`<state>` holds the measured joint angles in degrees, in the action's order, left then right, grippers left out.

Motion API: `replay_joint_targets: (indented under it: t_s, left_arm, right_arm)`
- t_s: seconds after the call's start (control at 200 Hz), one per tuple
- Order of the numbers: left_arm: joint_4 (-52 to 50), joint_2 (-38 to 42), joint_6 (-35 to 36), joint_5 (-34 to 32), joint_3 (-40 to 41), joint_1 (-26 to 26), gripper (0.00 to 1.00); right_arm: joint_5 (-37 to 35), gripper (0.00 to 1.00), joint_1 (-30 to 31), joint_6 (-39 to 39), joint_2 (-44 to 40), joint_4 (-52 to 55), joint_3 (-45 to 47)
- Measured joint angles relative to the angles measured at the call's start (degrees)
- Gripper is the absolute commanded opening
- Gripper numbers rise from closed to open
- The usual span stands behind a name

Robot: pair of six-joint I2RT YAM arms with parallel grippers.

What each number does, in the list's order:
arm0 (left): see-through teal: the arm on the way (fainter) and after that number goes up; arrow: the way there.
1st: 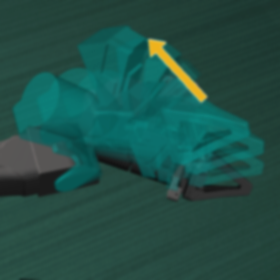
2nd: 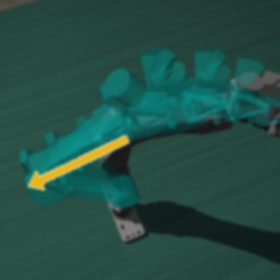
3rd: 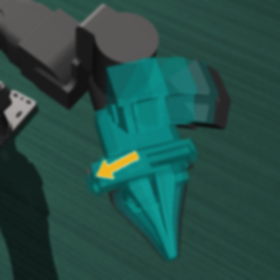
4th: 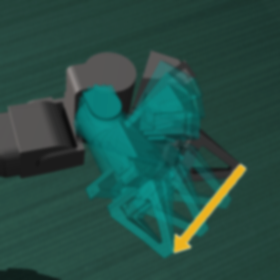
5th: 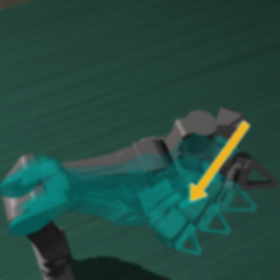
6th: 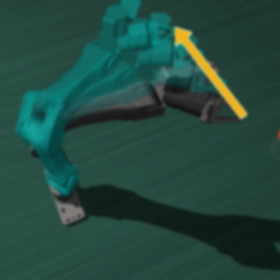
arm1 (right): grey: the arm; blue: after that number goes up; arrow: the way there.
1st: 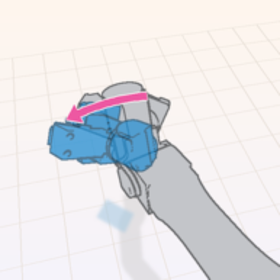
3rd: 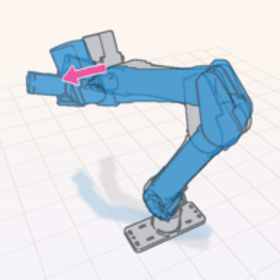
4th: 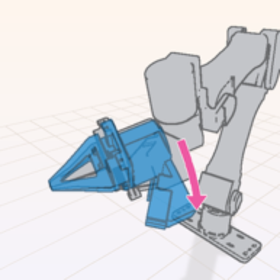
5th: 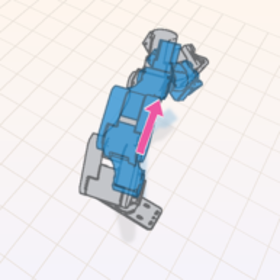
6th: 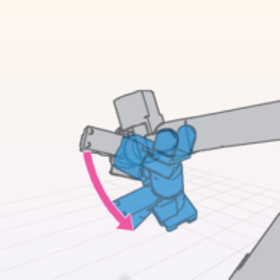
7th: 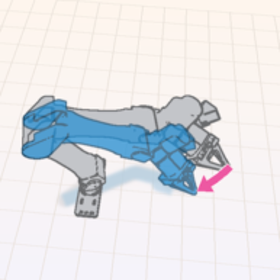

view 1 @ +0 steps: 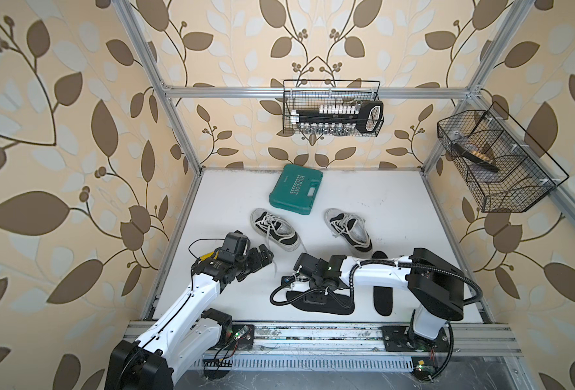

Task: Insert the insole into the shoe
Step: Pick up the insole from the center of the board.

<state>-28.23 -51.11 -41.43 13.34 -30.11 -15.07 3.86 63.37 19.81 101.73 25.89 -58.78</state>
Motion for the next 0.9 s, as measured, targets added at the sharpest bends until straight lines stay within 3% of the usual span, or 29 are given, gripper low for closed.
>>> replay_joint_targets:
  t_s: [0.15, 0.285, 0.7, 0.9]
  left_arm:
    - [-0.7, 0.9, 0.6, 0.2, 0.0, 1.7, 0.99]
    - [0.0, 1.1, 0.6, 1.3, 0.0, 1.7, 0.99]
    - [4.6, 0.2, -1.5, 5.3, 1.1, 1.7, 0.99]
    - [9.2, 0.5, -7.0, 9.6, 3.9, 2.8, 0.98]
  right_arm:
    - [-1.0, 0.14, 0.0, 0.1, 0.1, -0.5, -0.3]
    - [-2.8, 0.00, -0.1, -0.4, 0.4, -1.0, -0.5]
    - [-3.1, 0.00, -0.9, -4.3, 0.4, -1.4, -0.5]
    - [-0.6, 0.00, -6.4, -6.8, -2.8, -4.9, 2.9]
